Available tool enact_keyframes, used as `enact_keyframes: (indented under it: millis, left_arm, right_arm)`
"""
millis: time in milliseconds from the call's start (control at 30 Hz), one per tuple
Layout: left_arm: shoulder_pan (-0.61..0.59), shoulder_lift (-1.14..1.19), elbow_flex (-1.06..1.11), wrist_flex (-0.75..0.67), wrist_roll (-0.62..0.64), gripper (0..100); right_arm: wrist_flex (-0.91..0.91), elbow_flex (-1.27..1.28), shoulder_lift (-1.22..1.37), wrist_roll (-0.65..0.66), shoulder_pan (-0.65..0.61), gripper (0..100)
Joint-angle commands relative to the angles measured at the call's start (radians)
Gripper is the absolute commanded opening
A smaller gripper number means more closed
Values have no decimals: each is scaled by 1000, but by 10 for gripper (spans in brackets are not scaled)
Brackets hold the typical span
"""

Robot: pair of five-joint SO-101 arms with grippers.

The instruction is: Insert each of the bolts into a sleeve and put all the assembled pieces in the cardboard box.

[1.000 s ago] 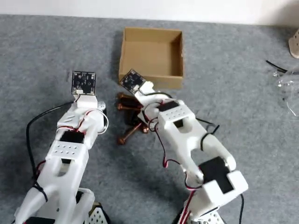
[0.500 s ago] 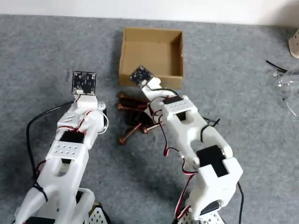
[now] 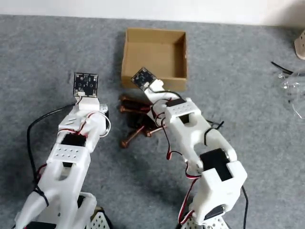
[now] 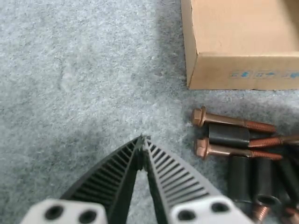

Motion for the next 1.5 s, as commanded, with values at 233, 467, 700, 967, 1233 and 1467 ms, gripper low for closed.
enact_keyframes:
  millis: [233, 467, 700, 967, 1233, 1467]
  left_arm:
    - [-13, -1, -5, -17, -6, 11]
    - [-13, -1, -5, -20, -6, 11]
    - [-13, -1, -5, -20, -6, 11]
    - [-13, 1, 22, -81, -6, 11]
    - [-13, 1, 21, -81, -6, 11]
    - [-13, 1, 21, -83, -6, 11]
  right_arm:
    - [58, -33, -2, 5, -18, 5]
    - [58, -38, -13, -35, -18, 5]
    - [133, -39, -163, -75, -18, 5]
    - [344, -33, -481, -130, -18, 5]
    - [619, -22, -553, -55, -19, 5]
    - [641, 150, -562, 327, -19, 5]
